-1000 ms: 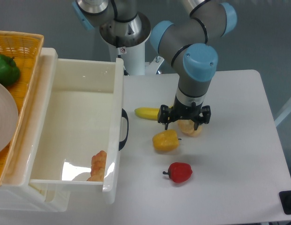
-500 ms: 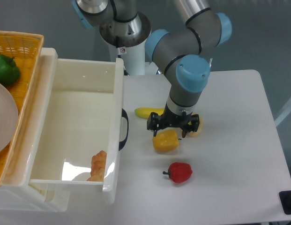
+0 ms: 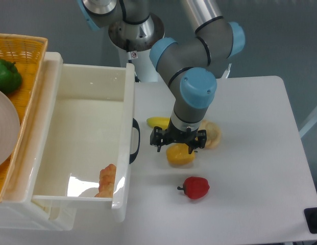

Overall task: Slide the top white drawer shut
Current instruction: 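Move the gripper sideways toward the open white drawer's front panel, then push the drawer front with the gripper, sliding the drawer into the cabinet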

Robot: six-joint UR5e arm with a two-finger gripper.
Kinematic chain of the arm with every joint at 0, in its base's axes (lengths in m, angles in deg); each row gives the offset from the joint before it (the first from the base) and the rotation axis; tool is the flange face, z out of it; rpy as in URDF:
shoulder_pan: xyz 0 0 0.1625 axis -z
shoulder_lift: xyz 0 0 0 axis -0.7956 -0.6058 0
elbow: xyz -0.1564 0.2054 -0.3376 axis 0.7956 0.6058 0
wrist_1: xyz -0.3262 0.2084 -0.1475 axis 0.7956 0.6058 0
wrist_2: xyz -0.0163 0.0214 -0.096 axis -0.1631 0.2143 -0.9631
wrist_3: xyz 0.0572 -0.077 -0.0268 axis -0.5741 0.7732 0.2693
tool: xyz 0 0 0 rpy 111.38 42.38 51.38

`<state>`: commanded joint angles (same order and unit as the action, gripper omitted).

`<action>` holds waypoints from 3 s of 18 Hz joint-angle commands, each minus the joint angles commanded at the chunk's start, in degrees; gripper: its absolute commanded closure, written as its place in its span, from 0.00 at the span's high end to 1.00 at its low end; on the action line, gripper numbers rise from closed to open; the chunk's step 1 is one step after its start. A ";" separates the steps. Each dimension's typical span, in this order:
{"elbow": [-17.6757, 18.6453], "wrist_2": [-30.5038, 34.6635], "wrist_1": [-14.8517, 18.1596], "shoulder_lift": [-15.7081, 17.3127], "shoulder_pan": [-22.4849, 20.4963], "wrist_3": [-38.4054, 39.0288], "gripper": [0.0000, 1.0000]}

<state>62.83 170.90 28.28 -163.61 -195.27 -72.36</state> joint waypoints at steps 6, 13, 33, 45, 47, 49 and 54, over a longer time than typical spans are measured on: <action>-0.09 -1.49 0.00 -0.27 0.44 -0.09 1.00; -0.09 -2.11 0.09 -0.09 1.05 0.00 1.00; -0.53 -2.64 0.35 0.44 2.72 2.29 1.00; -1.23 -2.64 0.26 0.17 4.83 4.39 1.00; -1.40 -2.64 0.26 0.00 5.62 4.92 1.00; -1.67 -2.64 0.26 0.09 6.06 5.18 1.00; -2.02 -2.64 0.26 0.09 7.47 6.94 1.00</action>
<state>60.81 168.26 28.55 -163.52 -187.81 -65.42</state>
